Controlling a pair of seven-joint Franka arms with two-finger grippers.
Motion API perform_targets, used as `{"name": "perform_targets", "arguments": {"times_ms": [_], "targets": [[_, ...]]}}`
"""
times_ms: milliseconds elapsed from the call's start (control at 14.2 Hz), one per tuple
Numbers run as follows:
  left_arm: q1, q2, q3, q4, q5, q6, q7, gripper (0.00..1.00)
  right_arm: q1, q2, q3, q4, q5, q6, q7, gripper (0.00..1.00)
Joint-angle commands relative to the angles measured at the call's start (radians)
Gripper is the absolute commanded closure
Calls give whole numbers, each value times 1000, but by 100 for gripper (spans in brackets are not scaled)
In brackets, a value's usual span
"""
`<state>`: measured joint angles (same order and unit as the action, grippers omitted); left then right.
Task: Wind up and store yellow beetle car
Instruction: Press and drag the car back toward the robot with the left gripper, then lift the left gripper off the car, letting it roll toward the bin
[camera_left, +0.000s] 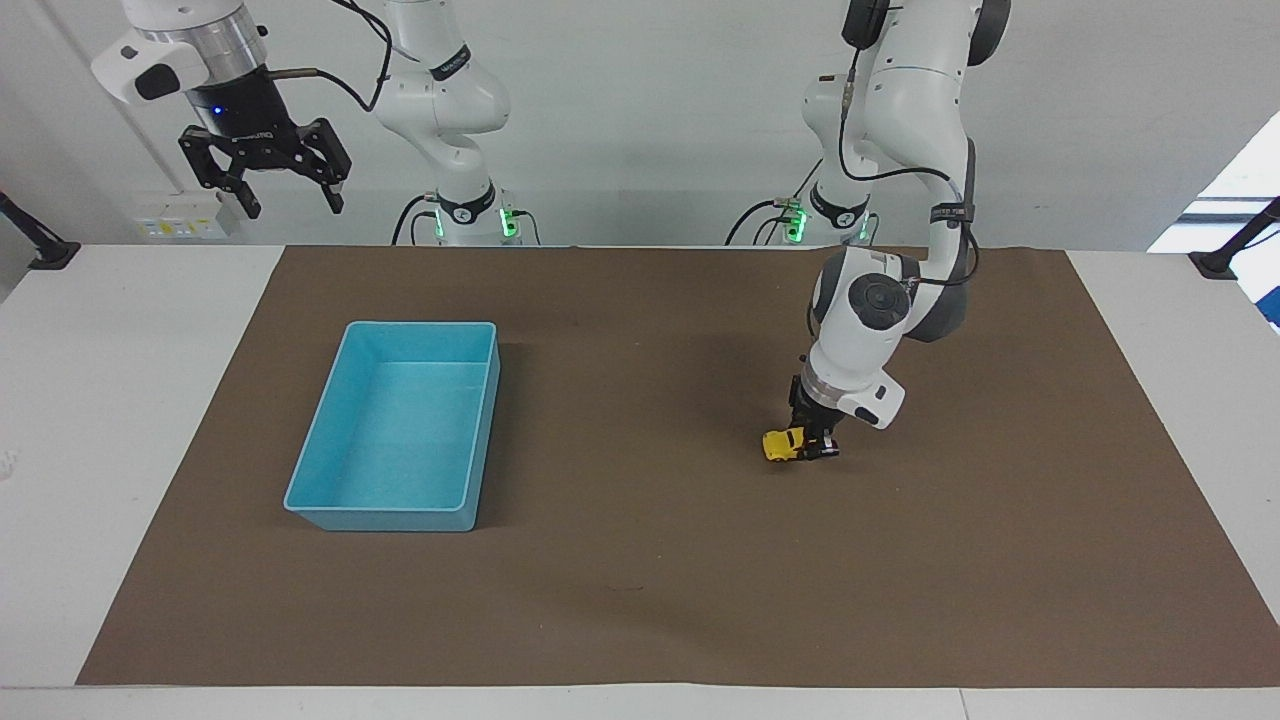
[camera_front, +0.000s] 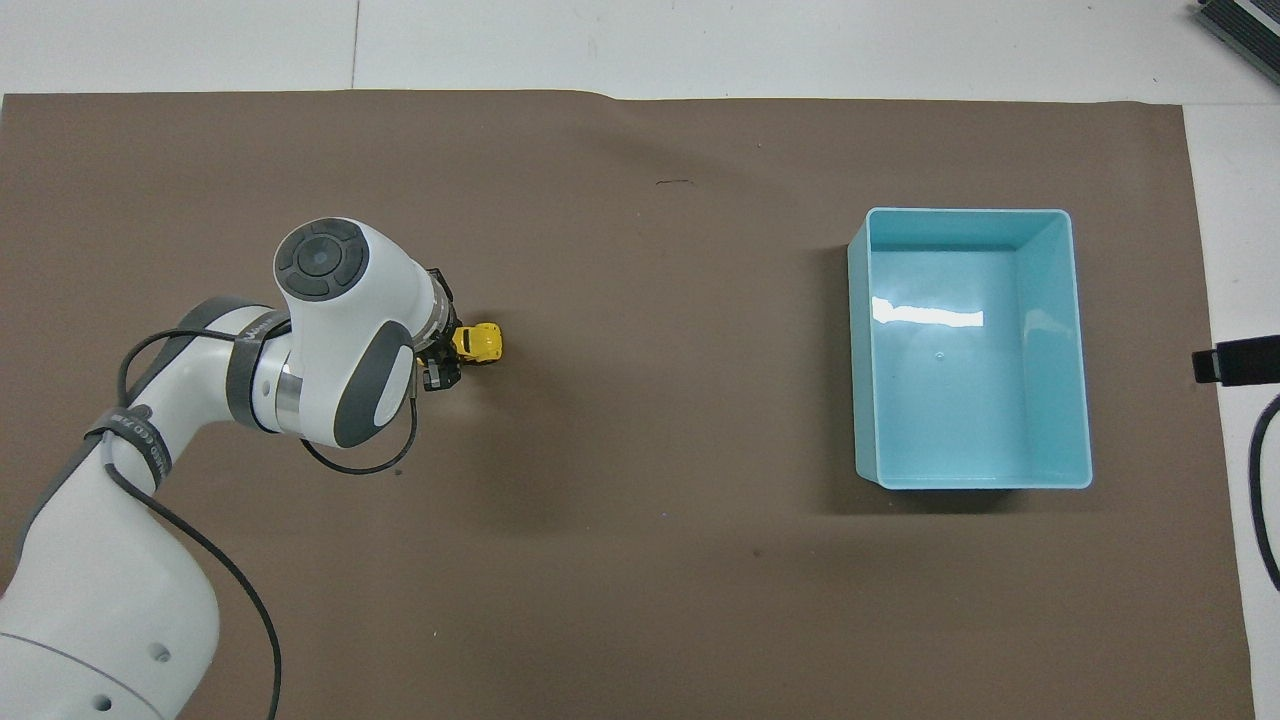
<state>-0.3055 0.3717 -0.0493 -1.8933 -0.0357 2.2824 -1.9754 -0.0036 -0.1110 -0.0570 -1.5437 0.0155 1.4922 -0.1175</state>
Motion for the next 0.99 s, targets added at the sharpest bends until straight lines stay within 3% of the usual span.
{"name": "perform_targets", "arguments": {"times_ms": [0, 776, 847, 918], "targets": [[28, 13, 6, -23, 4, 29, 38, 100, -3, -10, 6, 1, -14, -17, 9, 0], [40, 9, 6, -23, 4, 20, 64, 100, -3, -10, 6, 1, -14, -17, 9, 0], [43, 9, 6, -23, 4, 20, 66, 78, -3, -10, 6, 1, -14, -17, 9, 0], [48, 10, 6, -23, 4, 20, 69, 9, -3, -10, 6, 1, -14, -17, 9, 0]]}}
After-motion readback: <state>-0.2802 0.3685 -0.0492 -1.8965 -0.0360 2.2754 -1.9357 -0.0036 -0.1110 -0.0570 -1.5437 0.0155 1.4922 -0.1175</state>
